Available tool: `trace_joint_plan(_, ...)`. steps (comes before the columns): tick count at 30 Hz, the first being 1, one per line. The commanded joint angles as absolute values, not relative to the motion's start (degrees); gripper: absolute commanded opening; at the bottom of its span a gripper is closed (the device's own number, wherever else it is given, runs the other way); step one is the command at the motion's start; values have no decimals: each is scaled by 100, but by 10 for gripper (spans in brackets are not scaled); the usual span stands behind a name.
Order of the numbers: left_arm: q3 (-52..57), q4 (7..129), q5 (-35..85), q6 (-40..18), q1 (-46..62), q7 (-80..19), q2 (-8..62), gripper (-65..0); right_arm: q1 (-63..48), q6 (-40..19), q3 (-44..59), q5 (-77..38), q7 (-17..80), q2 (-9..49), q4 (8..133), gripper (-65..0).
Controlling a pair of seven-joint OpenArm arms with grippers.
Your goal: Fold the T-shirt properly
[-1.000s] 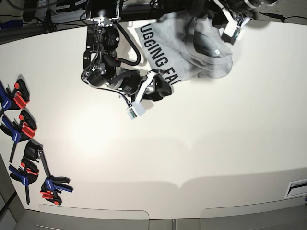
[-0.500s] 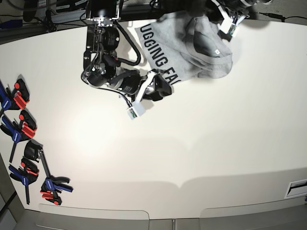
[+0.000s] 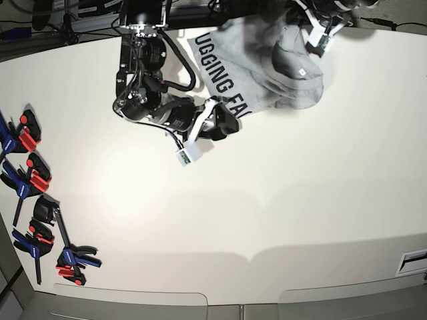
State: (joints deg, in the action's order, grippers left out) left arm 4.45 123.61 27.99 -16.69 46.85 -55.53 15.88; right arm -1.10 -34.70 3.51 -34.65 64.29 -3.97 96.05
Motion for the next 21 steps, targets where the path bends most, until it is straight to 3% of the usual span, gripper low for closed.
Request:
trace_joint_plan(1,456,12449,2740,-1616,4744,-5513,1608,-650,-19,-3489,346,-3612,6298,-412,9695,-438)
trace_joint_plan(15,456,12492,2576,-1588,4783,-6003,1608,-650,-16,-3492,346,-3612,6296,-412,9695,-438)
trace_joint_plan(18,456,12700,1990,-1584,4792,-6001,1636,-436,-14,-3492,346,-3612,6294,-412,9695,-438)
trace_joint_plan(19,456,12807,1743,-1573,4792,-6001,1649,-404,-10,-3492,346,-3614,6294,-412,9695,-438)
trace_joint_plan(21,456,13041,1194,-1326,4790,-5924,1717,-397,1,-3494,346,-3614,6289,-412,9695,-438)
